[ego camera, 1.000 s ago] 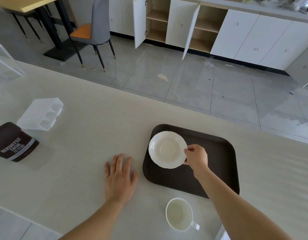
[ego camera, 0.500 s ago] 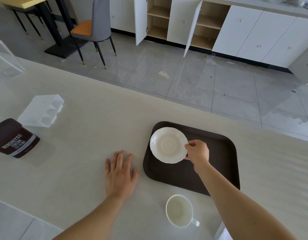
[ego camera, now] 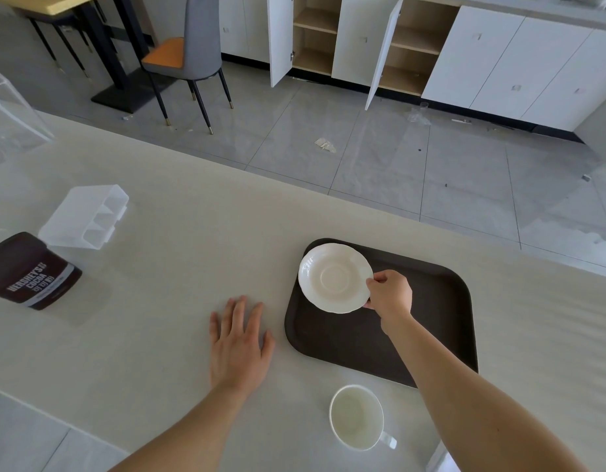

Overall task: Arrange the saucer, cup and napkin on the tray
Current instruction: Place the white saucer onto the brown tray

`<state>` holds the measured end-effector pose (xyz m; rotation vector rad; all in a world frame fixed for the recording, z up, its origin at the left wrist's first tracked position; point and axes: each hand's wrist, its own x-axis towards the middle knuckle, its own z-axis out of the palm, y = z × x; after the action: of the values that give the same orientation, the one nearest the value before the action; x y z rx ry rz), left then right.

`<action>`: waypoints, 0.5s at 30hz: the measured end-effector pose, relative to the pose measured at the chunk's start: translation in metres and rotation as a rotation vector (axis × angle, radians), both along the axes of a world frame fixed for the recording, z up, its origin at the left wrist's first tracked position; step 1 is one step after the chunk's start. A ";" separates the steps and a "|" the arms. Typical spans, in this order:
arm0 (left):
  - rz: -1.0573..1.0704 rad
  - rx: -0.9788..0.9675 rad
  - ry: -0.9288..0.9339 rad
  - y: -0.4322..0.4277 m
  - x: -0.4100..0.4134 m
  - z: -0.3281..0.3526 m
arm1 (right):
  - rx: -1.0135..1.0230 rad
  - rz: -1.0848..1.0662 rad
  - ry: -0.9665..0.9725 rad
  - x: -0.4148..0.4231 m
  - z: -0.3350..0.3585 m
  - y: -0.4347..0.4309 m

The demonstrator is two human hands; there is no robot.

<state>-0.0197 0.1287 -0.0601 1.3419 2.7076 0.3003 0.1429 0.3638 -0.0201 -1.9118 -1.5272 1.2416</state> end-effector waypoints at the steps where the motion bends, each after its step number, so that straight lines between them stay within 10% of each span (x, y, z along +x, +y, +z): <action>1: -0.001 -0.003 0.002 0.000 0.000 0.000 | 0.001 -0.001 -0.002 0.000 0.000 0.000; 15: 0.001 0.007 0.018 0.000 -0.002 -0.004 | -0.027 0.006 0.020 0.010 0.000 -0.013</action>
<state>-0.0214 0.1291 -0.0645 1.3520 2.7243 0.3001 0.1529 0.3510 -0.0201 -1.9068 -1.5151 1.2864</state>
